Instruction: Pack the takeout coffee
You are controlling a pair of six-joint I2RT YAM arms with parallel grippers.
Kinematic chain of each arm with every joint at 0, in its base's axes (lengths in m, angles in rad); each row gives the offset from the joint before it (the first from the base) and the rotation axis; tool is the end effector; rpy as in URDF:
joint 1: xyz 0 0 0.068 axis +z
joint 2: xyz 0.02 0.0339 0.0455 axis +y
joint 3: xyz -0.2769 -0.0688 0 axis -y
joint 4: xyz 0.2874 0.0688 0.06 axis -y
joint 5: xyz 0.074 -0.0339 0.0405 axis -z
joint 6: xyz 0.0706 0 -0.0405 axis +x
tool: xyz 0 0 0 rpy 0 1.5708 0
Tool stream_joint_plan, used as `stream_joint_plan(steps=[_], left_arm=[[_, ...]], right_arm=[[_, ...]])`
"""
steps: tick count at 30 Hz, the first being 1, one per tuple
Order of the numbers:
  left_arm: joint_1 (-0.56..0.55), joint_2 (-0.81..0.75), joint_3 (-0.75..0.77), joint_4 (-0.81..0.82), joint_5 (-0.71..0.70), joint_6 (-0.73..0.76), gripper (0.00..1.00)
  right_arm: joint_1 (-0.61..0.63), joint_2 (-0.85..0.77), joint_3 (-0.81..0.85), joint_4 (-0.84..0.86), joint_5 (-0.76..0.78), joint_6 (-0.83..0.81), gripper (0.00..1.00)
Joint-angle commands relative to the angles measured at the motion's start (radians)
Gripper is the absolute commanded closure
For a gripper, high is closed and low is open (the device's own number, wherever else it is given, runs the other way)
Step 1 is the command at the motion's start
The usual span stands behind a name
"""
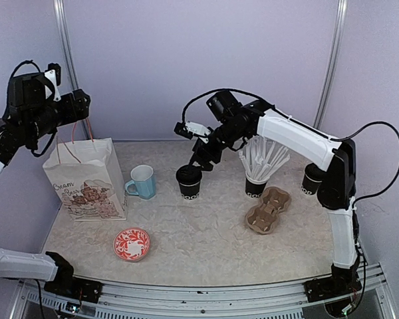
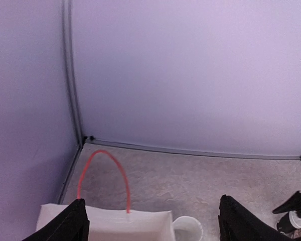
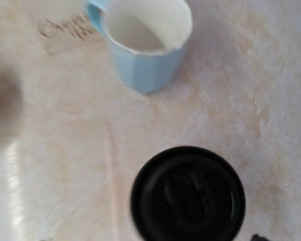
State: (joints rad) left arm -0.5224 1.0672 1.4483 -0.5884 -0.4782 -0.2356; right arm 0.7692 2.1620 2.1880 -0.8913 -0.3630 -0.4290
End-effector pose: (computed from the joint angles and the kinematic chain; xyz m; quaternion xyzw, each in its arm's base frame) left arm 0.2455 -0.1039 0.4905 -0.0399 0.7680 -0.0557 0.6368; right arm 0.3783 0.4012 0.3043 -0.5720 0.7271 0.2245 0.3062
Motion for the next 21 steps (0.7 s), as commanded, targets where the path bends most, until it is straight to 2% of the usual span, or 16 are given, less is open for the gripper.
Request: stream_joint_plan(steps=[1,5,9,14,21], left_arm=[[0.191,-0.057,-0.013,-0.200,0.028,-0.078,0.13],[0.407,-0.076,-0.080,-0.207,0.161,-0.034,0.13],[0.593,-0.024,-0.121,-0.178,0.389,-0.026,0.13],[0.615,0.067,-0.122,-0.103,0.510,0.039,0.08],[0.638,0.205,-0.108,0.020,0.532,0.082,0.16]], right_arm=[[0.004,-0.141,-0.095,0.006,-0.050,-0.025,0.16],[0.007,-0.245,-0.193,0.021,-0.058,-0.042,0.16],[0.008,-0.319,-0.276,0.028,-0.067,-0.056,0.16],[0.007,-0.391,-0.365,0.048,-0.071,-0.069,0.16],[0.008,-0.469,-0.484,0.093,-0.080,-0.073,0.16]])
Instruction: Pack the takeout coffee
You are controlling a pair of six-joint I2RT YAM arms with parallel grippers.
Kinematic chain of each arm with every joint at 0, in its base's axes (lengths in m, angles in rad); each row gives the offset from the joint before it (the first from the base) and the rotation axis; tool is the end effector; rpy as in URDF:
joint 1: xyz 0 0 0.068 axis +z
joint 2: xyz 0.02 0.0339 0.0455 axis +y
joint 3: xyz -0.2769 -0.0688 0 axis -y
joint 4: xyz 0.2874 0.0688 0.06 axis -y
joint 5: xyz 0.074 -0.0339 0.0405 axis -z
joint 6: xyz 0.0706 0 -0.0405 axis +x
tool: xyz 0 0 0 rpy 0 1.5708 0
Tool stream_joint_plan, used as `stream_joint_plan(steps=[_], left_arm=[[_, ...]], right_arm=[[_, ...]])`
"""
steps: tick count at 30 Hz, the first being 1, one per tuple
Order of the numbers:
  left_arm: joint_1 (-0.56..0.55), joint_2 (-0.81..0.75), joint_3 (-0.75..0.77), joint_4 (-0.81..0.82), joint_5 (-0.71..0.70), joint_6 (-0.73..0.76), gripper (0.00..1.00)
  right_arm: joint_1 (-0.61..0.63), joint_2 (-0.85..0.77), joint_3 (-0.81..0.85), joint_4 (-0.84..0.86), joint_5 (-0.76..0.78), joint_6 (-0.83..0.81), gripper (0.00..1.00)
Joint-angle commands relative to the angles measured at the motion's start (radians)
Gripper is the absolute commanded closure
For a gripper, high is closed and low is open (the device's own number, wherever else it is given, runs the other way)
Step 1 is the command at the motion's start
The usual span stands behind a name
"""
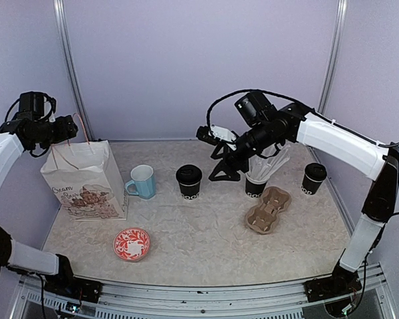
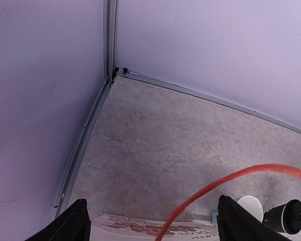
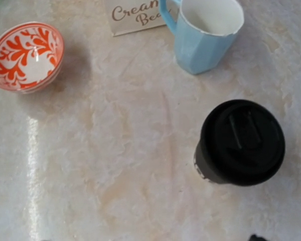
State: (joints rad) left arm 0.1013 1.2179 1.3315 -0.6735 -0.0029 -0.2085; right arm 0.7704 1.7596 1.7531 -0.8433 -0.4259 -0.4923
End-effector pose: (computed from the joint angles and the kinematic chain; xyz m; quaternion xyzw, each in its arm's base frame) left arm 0.3239 0.0331 0.3887 -0.1357 0.8644 -0.0247 0.4836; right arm 0.3034 0.3350 0.3397 -0.6000 0.6943 0.2436 0.3140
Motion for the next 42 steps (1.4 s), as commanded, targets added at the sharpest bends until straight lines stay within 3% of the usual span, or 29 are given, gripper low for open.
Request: stream_joint_plan(steps=[1,4,7,10,11,17,27,32,42], left_arm=[[0.015,0.070,0.016,0.118,0.061,0.069,0.18],[0.014,0.119,0.036,0.147,0.110,0.093,0.35],[0.013,0.135,0.059,0.155,0.195,0.083,0.60],[0.000,0.089,0.048,0.190,0.230,0.071,0.94],[-0.007,0.067,0.045,0.193,0.233,0.067,1.00],[-0.090,-0.054,0.120,0.103,0.236,0.026,1.00],[-0.383,-0.178,0.245,0.087,0.281,-0.110,1.00],[-0.559,-0.170,0.247,0.140,0.314,-0.177,1.00],[-0.982,0.015,0.266,0.154,0.173,-0.195,1.00]], right_arm=[[0.006,-0.076,-0.064,0.053,-0.017,-0.009,0.16],[0.007,-0.095,-0.095,0.065,-0.017,-0.009,0.17],[0.007,-0.103,-0.111,0.070,-0.009,-0.011,0.17],[0.006,-0.108,-0.124,0.078,-0.003,-0.017,0.17],[0.007,-0.107,-0.125,0.080,-0.001,-0.018,0.17],[0.006,-0.104,-0.114,0.059,-0.006,-0.028,0.17],[0.002,-0.212,-0.256,0.015,0.033,-0.119,0.18],[-0.003,-0.307,-0.407,-0.003,0.021,-0.155,0.18],[-0.048,-0.434,-0.638,0.024,0.101,-0.212,0.20]])
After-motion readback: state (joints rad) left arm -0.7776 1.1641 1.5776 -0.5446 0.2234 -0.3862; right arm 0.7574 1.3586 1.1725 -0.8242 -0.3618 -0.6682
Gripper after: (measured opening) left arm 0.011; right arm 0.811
